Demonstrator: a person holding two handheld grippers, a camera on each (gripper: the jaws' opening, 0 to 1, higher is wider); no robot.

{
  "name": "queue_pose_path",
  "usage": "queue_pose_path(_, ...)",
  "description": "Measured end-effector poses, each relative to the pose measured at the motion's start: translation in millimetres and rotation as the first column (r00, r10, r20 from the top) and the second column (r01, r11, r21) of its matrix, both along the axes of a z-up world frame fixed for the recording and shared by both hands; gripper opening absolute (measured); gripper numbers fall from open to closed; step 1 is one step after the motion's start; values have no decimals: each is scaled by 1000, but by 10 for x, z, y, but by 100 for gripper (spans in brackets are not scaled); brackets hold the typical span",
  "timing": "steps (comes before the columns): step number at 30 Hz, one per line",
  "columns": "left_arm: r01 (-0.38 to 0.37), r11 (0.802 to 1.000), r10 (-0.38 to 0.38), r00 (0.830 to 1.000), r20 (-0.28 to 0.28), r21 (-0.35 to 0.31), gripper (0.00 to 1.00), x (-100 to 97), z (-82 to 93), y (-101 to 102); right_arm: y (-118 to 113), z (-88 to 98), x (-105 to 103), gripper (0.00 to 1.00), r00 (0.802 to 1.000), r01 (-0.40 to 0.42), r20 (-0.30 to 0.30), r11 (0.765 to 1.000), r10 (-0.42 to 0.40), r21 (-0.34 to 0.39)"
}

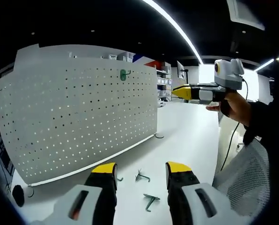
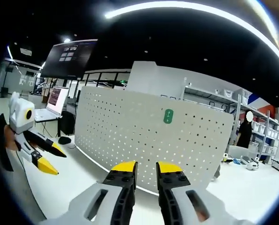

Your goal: Insert the hook assembly into the mounting plate slot until the hook locks in place.

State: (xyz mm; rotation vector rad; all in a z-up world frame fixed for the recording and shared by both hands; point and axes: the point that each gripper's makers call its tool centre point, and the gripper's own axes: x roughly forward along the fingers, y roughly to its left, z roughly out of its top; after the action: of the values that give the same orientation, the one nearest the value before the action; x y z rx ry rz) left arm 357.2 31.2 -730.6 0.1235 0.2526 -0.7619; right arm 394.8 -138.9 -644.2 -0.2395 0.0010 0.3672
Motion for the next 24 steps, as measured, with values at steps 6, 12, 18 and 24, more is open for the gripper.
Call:
queue_pose_path(6,79,995,-79,997,-7,61,43,-49,-74,-18,53,-70,-75,14,1000,-14,-16,1000,14,12)
queue_pose_path(12,200,968,-198,980,-31,149,43,-127,-233,-61,71,-40,-71,14,1000,-18,-6,1000,18,21)
queue_pose_path(18,291,938,-286,957,-56,191,43,-180,-410,-158,63,-44,-79,14,1000,-12,-6,1000,12,27)
queue_pose_path(24,362,901,-353,932,-79,239,42,-165,-565,-252,53,-40,-82,14,1000,-8,-6,1000,8,30)
